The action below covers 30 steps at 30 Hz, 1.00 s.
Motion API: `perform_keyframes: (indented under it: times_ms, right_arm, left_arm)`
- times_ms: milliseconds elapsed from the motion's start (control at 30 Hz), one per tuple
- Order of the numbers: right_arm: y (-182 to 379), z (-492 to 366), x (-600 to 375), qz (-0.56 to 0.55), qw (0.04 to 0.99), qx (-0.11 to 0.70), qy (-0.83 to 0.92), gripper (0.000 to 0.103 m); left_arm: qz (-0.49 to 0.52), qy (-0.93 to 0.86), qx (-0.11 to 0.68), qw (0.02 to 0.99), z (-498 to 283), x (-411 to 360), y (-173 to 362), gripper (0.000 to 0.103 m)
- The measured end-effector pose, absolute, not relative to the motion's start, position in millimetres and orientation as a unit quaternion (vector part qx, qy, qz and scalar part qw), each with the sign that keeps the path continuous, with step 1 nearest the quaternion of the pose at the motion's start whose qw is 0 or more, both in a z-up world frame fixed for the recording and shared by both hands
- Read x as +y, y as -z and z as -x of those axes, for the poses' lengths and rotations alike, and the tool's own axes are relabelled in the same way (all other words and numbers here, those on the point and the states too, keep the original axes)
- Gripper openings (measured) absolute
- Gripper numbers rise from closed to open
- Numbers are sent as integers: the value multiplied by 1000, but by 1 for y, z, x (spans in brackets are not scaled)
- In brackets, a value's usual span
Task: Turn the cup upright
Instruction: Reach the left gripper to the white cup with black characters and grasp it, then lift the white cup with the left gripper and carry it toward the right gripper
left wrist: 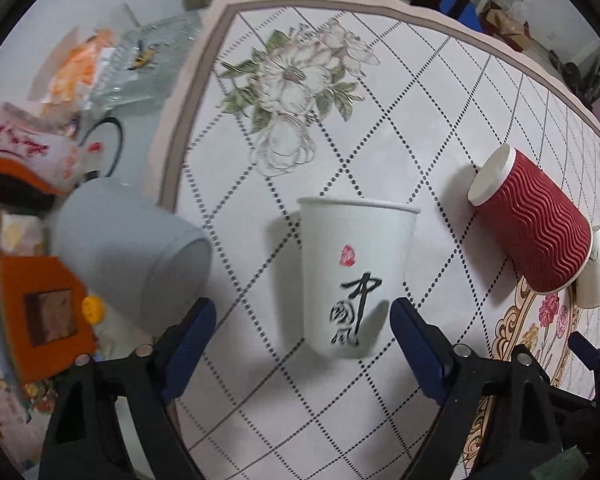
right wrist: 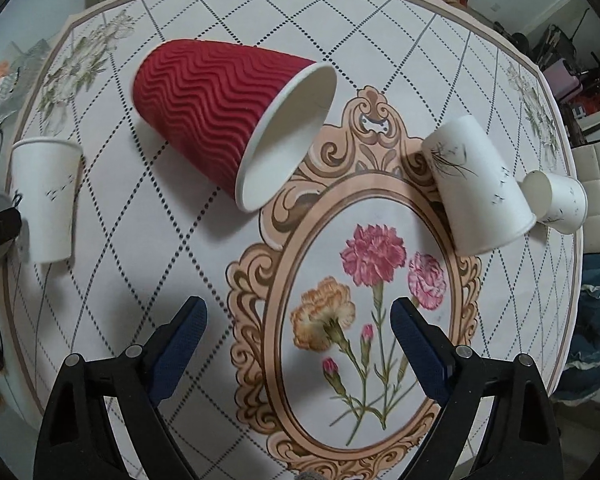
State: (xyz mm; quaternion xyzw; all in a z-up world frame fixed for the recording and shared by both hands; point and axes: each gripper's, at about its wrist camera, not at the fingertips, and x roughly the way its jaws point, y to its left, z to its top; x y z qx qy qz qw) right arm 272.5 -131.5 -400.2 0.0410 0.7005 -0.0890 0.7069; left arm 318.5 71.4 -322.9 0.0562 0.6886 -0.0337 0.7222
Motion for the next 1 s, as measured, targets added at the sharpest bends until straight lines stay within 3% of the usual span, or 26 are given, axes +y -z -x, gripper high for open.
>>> perform_keyframes:
  times_ms: [100,167,200,433,1000]
  right_arm:
    - [404,-279,-131,-42,704,703,93,94]
    - [406,-281,-130,-42,702,704,96,94]
    - [406,-282,-130,-42,701,705,97,94]
    - [403,-281,-132,-43,701,703,108,94]
    - [356,-230,-158,-56,721,677,136,94]
  left_arm:
    - [-52,40,695,716,-322,70,332,76]
    - [-51,40,698,713,-323,70,338,59]
    - [-52,41,697,714,-323,70,340,56]
    - [-64,41,680,729,-321,78,338,55]
    - [-48,73,650,755,-263,48,275,55]
